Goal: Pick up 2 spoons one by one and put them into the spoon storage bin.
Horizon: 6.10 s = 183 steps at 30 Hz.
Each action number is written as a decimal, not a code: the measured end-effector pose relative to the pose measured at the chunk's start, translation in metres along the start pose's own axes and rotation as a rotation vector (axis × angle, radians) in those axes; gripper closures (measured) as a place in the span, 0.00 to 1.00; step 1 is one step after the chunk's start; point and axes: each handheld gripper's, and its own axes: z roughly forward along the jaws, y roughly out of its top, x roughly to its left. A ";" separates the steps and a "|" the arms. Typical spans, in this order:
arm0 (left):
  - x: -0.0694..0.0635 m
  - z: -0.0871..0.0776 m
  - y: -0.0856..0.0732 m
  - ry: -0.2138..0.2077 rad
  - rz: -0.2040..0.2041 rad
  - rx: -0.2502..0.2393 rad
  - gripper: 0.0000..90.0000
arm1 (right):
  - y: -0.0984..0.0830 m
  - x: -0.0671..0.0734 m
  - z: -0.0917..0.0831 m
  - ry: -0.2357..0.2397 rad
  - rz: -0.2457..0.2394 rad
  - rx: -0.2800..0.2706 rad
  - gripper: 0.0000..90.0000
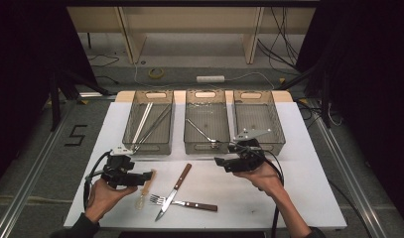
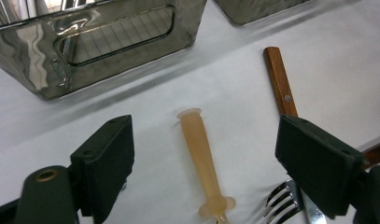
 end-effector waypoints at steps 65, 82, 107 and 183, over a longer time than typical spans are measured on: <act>-0.009 0.044 -0.004 0.031 0.087 0.344 0.75 | -0.067 0.015 -0.023 0.020 0.045 -0.015 0.33; -0.011 0.044 -0.005 0.061 0.140 0.333 0.86 | -0.066 0.015 -0.024 0.016 0.041 -0.020 0.34; -0.013 0.003 0.018 -0.054 0.138 0.113 0.87 | -0.067 0.016 -0.023 0.032 0.042 -0.021 0.34; -0.046 0.091 0.199 -0.142 0.087 -0.143 0.86 | -0.068 0.014 -0.026 0.035 0.044 -0.055 0.33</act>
